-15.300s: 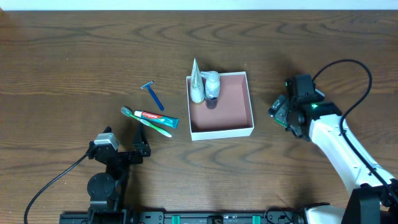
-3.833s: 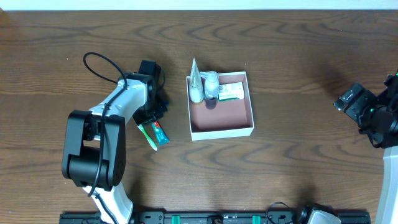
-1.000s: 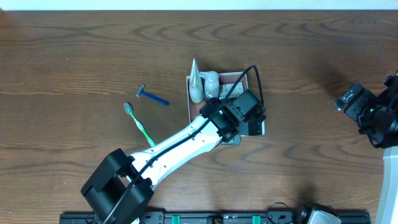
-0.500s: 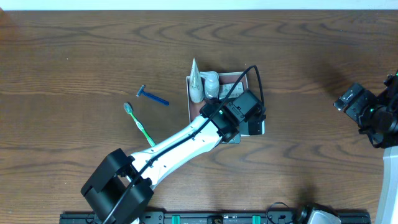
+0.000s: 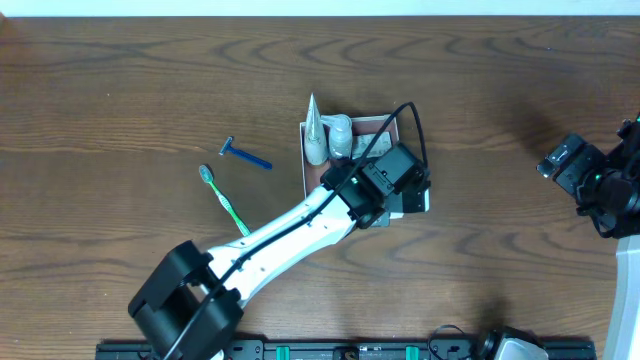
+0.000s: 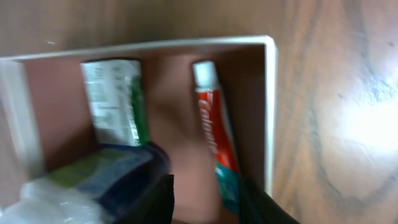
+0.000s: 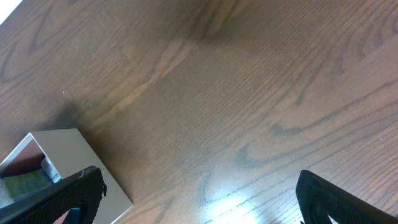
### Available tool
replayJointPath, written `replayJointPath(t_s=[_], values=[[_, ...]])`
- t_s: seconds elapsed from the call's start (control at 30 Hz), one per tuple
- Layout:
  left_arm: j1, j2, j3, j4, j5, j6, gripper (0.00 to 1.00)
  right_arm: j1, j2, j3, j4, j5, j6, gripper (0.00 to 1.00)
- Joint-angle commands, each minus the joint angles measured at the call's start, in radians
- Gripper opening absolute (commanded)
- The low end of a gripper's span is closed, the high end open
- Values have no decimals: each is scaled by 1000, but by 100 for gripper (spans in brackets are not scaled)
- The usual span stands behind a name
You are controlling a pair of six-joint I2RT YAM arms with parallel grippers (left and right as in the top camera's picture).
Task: Pack container
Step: 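Release the toothpaste and move the left gripper to the toothbrush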
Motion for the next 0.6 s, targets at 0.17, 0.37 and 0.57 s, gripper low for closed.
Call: replayJointPath(t_s=[0.17,0.37,0.57], values=[[-19,-304,12,50,-21,-229,50,-11,-6,12,0,0,4,99],[-2,-576,12,-32,-114,-588,61,-11,-6,12,0,0,4,99],[111,-706,12,-240,-440,-974,74,-11,-6,12,0,0,4,99]])
